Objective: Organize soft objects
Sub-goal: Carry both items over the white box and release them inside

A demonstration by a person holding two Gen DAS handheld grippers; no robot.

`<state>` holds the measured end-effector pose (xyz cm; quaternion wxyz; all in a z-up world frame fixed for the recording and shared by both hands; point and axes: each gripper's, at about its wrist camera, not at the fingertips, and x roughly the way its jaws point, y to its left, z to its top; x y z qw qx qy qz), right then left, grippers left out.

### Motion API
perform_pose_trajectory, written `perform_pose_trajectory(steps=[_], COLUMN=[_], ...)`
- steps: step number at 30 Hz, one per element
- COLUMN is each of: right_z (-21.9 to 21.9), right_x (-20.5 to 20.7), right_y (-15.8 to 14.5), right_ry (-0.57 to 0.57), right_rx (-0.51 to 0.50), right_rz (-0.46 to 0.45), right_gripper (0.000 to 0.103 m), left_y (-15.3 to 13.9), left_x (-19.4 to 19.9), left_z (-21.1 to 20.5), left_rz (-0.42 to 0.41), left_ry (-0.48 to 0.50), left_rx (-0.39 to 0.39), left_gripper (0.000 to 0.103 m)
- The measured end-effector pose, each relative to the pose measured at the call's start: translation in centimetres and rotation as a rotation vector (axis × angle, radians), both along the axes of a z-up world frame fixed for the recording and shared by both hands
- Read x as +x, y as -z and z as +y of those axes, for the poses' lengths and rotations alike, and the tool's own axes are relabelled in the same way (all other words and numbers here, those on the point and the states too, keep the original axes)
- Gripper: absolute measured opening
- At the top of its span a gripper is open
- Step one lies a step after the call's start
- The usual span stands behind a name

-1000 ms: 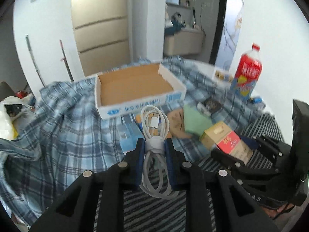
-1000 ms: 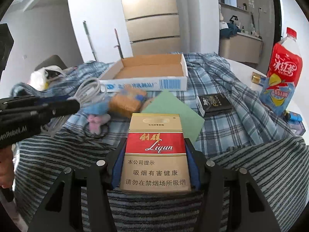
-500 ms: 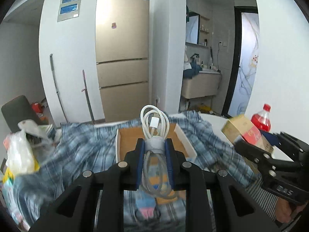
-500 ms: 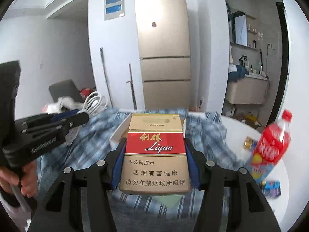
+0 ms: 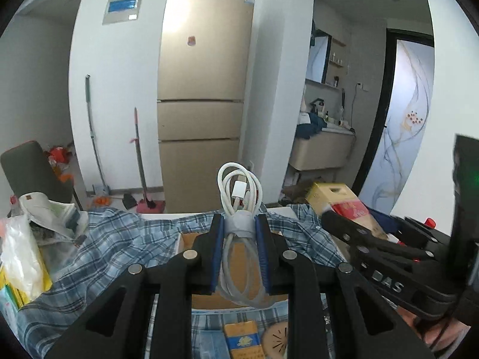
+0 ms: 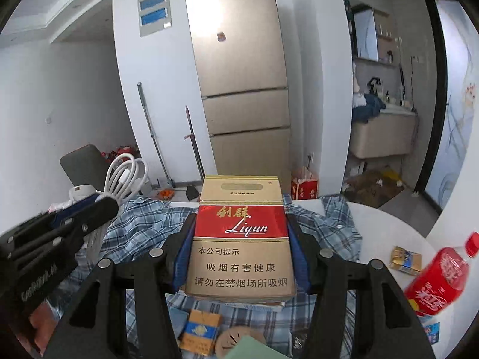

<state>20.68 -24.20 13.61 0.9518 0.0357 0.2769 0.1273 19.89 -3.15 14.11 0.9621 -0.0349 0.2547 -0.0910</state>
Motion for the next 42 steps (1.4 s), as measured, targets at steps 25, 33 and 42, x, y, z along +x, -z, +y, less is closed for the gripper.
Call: perform_pose_trajectory(steps=[25,33,42], right_z=[0.9,1.6,0.0], right_x=[10.4,10.7,11.5], right_y=[17.3,18.2,18.5], right_ry=[-0.036,-0.036,0.023], right_rx=[0.125,0.05,0.042], right_rz=[0.46,0.462,0.453], right_gripper=[0.055,0.055,0.055], left_y=[14.5,16.5,17.5], left_x=[9.4,10.3,10.9], left_z=[2.6,2.5,3.1], left_rz=[0.285,0.335,0.356], left_ry=[-0.033,-0.046,-0.074], left_rx=[0.022,0.033,0.042], left_gripper=[0.023,0.023,0.023])
